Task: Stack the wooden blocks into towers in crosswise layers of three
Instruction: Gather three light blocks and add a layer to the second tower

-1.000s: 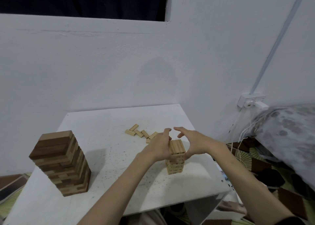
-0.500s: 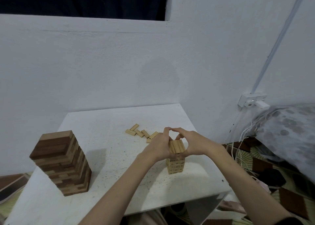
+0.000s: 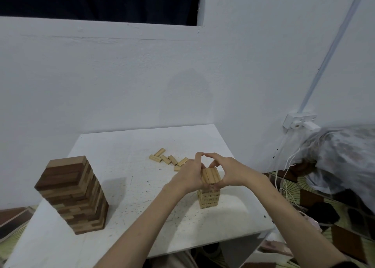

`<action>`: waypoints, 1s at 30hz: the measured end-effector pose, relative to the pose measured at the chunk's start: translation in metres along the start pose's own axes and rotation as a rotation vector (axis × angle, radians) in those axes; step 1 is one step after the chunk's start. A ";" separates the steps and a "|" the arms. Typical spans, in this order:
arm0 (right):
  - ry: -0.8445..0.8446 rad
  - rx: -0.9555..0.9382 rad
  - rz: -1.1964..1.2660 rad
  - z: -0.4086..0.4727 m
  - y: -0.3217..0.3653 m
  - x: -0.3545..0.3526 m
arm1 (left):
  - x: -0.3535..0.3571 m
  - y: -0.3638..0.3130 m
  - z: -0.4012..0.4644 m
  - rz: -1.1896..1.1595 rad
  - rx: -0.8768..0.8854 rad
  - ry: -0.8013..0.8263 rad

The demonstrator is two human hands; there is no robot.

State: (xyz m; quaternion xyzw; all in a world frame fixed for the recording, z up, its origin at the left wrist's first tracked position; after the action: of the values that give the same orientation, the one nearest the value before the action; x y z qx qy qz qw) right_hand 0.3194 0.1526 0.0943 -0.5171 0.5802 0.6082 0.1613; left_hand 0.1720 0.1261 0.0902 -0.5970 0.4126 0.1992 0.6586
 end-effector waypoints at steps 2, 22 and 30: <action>-0.003 0.002 -0.001 0.000 0.000 0.000 | 0.000 0.000 0.000 -0.001 -0.004 0.001; -0.266 -0.057 0.171 0.022 0.059 -0.010 | -0.062 0.075 -0.033 -0.003 -0.111 -0.382; -0.320 -0.040 0.204 0.059 0.096 0.067 | -0.044 0.138 -0.040 0.074 -0.230 -0.406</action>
State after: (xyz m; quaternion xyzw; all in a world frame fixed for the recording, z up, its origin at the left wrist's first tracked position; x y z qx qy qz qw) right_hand 0.1890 0.1506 0.0793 -0.3556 0.5842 0.7074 0.1787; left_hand 0.0303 0.1269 0.0410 -0.6002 0.2678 0.3852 0.6478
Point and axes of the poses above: each hand's wrist, its own z-axis towards the middle knuckle, its own x-axis out of the palm, y = z × x, the point moved 2 cm from there along z, towards the middle knuckle, and after that the axes turned 4 degrees about z, right-handed, at the moved point
